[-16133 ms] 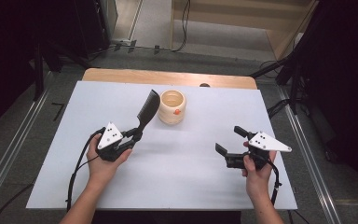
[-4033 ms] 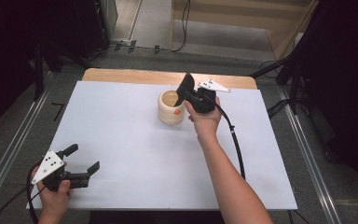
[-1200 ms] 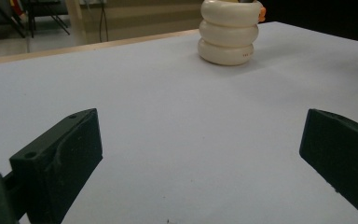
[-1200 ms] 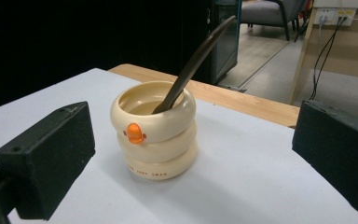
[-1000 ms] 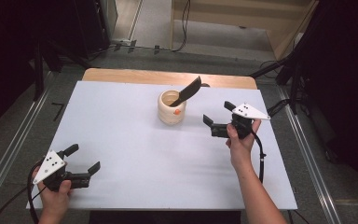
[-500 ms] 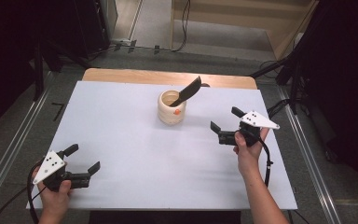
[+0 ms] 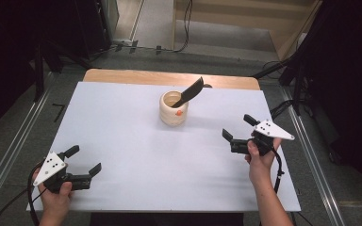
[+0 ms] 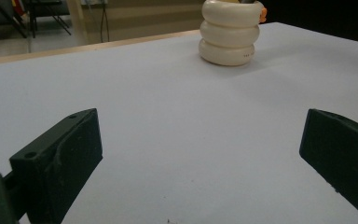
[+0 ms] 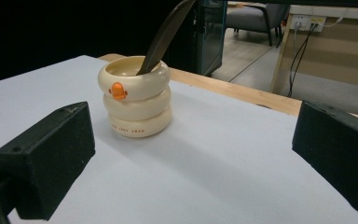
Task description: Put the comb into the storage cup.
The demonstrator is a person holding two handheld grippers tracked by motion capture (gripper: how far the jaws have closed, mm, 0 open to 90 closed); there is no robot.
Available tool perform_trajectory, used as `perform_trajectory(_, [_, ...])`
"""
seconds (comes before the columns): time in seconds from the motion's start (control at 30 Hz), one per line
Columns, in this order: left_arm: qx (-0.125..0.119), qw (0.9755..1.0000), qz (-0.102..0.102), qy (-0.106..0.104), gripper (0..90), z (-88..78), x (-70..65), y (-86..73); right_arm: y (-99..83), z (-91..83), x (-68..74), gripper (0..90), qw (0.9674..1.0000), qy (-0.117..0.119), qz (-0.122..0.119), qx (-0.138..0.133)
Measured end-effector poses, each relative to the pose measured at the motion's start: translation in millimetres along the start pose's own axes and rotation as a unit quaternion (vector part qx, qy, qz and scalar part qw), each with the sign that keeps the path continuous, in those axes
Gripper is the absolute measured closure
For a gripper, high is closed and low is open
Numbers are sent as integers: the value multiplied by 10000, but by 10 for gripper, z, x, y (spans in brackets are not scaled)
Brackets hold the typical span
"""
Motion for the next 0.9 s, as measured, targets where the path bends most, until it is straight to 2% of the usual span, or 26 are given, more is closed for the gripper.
perform_trajectory(0.73, [4, 10000, 1, 4, 0, -2, 1, -1, -250, -324, -142, 0, 9998, -181, 84, 42])
perform_trajectory(0.9, [10, 10000, 5, 7, 0, -3, -1, -1, -321, -400, -174, 0, 9996, -234, 179, 36])
Point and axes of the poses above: each handheld gripper's, and its own axes: z roughly forward along the jaws, y roughly out of its top, x roughly to its left, the point moved 1 cm from there along z, roughly forward along the jaws, and after that the axes turned 1 degree about y, right-handed, at the moved point
